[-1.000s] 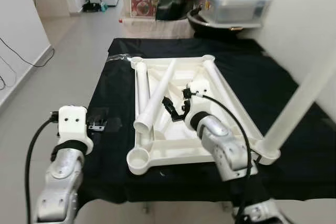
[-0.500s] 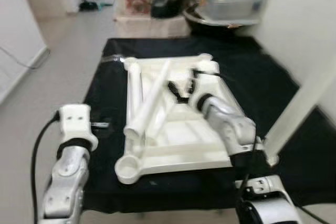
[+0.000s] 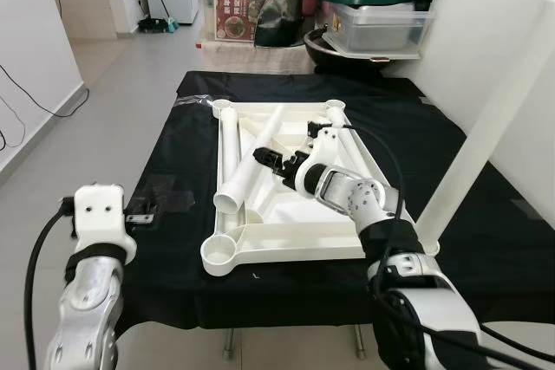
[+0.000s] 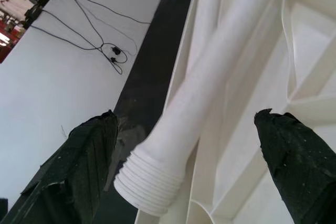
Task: Building children table
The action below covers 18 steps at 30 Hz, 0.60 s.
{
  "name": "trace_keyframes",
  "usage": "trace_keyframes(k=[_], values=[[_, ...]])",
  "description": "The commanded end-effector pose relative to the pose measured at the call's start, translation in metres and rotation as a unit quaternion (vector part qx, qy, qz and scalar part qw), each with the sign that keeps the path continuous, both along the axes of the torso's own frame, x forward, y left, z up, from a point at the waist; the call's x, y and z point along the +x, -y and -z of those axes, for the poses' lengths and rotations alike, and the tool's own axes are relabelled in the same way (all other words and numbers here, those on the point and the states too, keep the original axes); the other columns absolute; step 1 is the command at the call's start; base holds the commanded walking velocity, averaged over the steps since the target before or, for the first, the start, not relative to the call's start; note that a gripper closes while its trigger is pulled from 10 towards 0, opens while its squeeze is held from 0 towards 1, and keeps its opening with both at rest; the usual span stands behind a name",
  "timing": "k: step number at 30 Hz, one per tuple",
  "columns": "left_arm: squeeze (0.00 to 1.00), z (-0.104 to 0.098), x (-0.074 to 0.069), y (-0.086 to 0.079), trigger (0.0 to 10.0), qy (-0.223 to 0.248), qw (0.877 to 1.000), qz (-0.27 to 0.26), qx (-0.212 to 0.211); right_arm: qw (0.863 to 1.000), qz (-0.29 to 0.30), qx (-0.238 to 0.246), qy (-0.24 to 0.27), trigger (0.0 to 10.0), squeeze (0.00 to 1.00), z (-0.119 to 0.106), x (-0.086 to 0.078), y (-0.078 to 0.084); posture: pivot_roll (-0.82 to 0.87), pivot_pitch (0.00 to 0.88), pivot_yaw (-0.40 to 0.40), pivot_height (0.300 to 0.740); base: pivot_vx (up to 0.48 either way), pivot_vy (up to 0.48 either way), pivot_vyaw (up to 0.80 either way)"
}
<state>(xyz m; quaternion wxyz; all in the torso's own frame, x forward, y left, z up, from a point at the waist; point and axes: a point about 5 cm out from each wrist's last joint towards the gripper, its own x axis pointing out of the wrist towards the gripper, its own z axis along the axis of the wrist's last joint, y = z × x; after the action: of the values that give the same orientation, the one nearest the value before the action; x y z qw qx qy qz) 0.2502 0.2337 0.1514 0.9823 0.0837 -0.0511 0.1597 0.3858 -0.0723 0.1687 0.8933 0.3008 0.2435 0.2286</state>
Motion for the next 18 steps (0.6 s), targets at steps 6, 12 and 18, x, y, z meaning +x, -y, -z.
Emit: trace_keyframes(k=[6,12,18], values=[[0.00,0.005,-0.007,0.001,10.0,-0.010,1.000,-0.008,0.011,1.000,0.011,0.009,-0.026,10.0,0.00,0.013,0.000,-0.004,0.18,0.000,-0.105,0.740,0.000,0.000,0.00],[0.00,0.007,-0.010,0.006,10.0,-0.013,1.000,-0.001,0.012,0.999,-0.008,0.024,-0.027,10.0,0.00,0.012,0.001,-0.013,0.19,0.000,-0.110,0.740,0.000,0.000,0.00],[0.00,0.011,-0.013,0.007,10.0,-0.021,1.000,0.001,0.018,0.999,-0.014,0.020,-0.022,10.0,0.00,0.010,0.002,-0.021,0.20,0.000,-0.117,0.740,0.000,0.000,0.00]])
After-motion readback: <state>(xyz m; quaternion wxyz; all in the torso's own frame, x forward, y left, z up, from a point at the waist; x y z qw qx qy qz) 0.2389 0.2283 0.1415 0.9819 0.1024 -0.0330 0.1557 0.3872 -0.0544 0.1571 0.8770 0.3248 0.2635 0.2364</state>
